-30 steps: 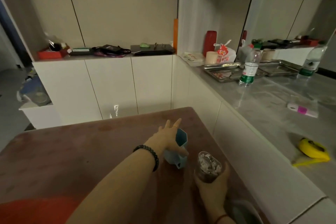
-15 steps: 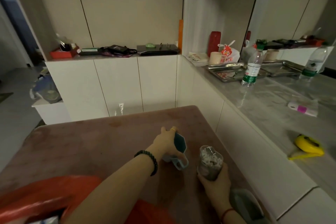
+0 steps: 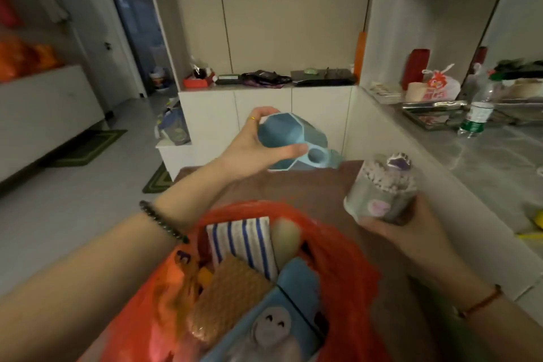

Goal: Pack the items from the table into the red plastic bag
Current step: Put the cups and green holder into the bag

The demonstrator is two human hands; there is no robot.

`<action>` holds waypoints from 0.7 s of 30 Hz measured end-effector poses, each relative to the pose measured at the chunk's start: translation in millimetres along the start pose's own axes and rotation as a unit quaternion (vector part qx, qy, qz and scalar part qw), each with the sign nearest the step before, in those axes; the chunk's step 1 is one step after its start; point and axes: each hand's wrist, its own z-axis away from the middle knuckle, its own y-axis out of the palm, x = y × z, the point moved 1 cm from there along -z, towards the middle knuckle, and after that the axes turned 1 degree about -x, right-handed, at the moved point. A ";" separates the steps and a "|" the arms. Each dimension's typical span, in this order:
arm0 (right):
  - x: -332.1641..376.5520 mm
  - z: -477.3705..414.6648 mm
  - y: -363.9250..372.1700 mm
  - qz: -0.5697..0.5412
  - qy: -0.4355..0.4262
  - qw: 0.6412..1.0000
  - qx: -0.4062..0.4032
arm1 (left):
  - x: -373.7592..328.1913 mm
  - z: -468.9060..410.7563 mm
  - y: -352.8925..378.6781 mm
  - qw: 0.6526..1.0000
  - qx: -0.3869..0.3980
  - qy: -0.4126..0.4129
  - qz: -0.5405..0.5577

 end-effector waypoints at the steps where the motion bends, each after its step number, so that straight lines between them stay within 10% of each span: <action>1: 16.1 11.2 6.2 0.000 -0.002 1.000 0.019 | -4.2 24.9 -20.9 0.998 -0.017 -0.017 0.051; 10: 60.6 87.0 95.4 0.004 0.034 0.986 0.164 | 50.1 225.8 -78.0 0.978 -0.088 -0.103 0.156; 16: 36.2 122.1 159.9 0.027 0.097 0.976 0.192 | 106.4 258.6 -58.9 0.973 -0.217 -0.081 -0.001; 21: 16.8 129.3 182.5 0.081 0.112 0.977 0.160 | 109.2 253.3 -55.5 0.965 -0.181 -0.070 -0.175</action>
